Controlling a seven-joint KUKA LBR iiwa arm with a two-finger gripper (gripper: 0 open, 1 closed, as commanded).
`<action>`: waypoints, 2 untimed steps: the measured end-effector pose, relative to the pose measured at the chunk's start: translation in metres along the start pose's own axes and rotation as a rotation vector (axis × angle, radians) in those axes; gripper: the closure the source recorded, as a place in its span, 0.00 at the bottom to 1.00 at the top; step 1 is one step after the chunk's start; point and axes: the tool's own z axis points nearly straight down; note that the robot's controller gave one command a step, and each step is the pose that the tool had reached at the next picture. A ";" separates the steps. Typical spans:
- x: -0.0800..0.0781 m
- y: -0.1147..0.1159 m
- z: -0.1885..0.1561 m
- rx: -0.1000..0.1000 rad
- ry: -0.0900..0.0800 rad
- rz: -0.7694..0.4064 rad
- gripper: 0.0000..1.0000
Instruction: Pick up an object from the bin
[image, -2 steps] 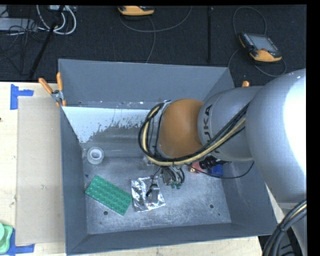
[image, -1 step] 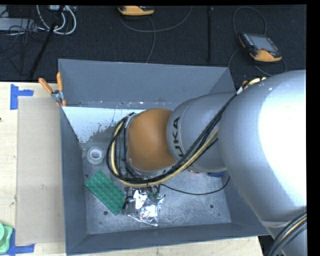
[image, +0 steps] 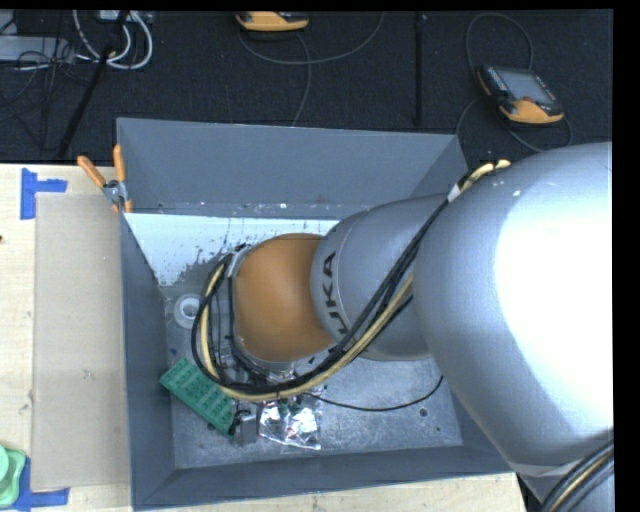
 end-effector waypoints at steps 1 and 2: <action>-0.001 -0.004 0.000 0.004 -0.002 0.007 1.00; 0.011 0.018 -0.199 -0.002 -0.013 0.022 1.00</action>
Offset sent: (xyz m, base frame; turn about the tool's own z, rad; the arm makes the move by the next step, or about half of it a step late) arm 0.0000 0.0000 0.0000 0.0000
